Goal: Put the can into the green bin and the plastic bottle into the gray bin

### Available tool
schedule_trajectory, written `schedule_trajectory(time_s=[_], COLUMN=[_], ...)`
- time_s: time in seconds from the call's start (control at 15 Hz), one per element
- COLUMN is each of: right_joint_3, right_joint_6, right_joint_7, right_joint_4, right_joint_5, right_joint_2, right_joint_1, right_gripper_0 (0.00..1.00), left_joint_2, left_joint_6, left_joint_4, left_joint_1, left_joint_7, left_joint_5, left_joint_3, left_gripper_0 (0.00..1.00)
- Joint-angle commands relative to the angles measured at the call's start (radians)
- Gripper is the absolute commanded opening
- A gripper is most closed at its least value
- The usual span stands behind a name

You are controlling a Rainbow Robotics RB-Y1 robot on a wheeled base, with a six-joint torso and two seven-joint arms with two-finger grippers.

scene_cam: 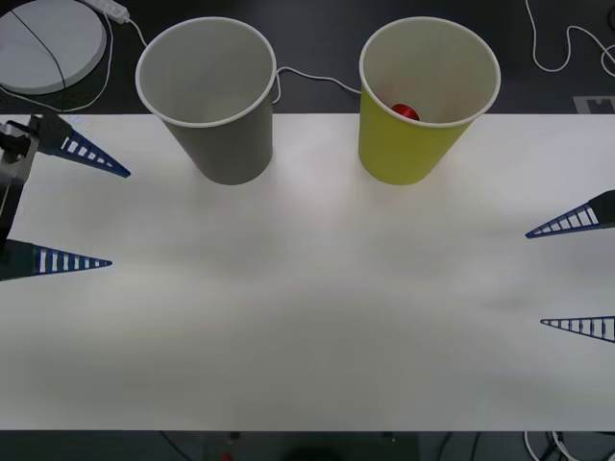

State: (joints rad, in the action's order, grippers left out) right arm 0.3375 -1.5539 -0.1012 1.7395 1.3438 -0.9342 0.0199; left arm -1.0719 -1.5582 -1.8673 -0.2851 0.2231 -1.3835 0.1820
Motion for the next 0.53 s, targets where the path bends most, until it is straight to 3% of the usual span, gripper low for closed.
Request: schedule_trajectory(time_s=[0.07,0.53], right_joint_3=[0.000,0.000], right_joint_6=[0.000,0.000], right_joint_7=[0.000,0.000], right_joint_4=[0.000,0.000], right_joint_5=[0.000,0.000], right_joint_2=[0.000,0.000], right_joint_1=[0.000,0.000], right_gripper_0=[1.00,1.00], left_joint_2=[0.001,0.010], left_joint_6=[-0.013,-0.013], left_joint_4=[0.002,0.056], left_joint_1=[0.032,0.058], left_joint_7=[-0.034,-0.062], left_joint_5=[0.006,0.006], left_joint_3=[0.014,0.024], left_gripper_0=[1.00,1.00])
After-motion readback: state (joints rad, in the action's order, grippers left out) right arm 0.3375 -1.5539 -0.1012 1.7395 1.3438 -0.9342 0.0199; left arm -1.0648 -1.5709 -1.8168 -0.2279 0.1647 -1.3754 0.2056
